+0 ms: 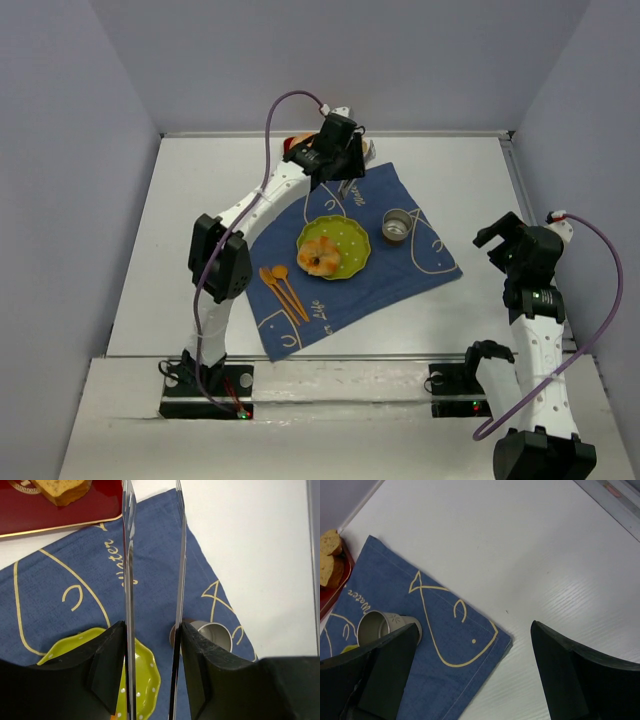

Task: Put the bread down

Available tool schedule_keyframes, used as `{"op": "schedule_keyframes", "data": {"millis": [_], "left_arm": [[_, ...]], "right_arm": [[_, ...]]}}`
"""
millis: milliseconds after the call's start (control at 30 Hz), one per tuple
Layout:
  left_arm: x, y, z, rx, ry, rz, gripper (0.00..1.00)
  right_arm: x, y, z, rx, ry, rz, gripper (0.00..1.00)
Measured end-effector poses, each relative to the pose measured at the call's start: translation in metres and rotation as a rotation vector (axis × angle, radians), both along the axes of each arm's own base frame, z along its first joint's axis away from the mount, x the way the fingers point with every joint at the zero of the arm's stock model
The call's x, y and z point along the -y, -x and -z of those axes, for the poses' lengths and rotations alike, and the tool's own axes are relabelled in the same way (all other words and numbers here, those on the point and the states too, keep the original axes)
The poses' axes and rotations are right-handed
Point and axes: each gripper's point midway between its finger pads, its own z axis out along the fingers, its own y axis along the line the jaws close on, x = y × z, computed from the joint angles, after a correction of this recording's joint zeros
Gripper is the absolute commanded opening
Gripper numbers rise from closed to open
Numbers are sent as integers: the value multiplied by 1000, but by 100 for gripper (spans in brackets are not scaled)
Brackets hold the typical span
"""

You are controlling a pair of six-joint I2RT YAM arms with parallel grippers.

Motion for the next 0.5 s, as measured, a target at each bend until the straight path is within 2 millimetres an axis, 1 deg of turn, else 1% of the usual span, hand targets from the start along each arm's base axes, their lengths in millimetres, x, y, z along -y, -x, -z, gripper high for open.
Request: {"op": "schedule_keyframes", "data": {"millis": [33, 133, 233, 333, 367, 500], "left_arm": [[0, -5, 10, -19, -8, -6, 55], [2, -18, 30, -59, -7, -22, 55], [-2, -33, 44, -89, 8, -51, 55], [-11, -49, 54, -115, 36, -79, 57], [-13, -53, 58, -122, 41, -87, 58], [-28, -68, 66, -139, 67, -121, 58]], "right_arm": [[0, 0, 0, 0, 0, 0, 100], [0, 0, 0, 0, 0, 0, 100], [0, 0, 0, 0, 0, 0, 100], [0, 0, 0, -1, 0, 0, 100], [0, 0, 0, -1, 0, 0, 100], [0, 0, 1, -2, 0, 0, 100]]}}
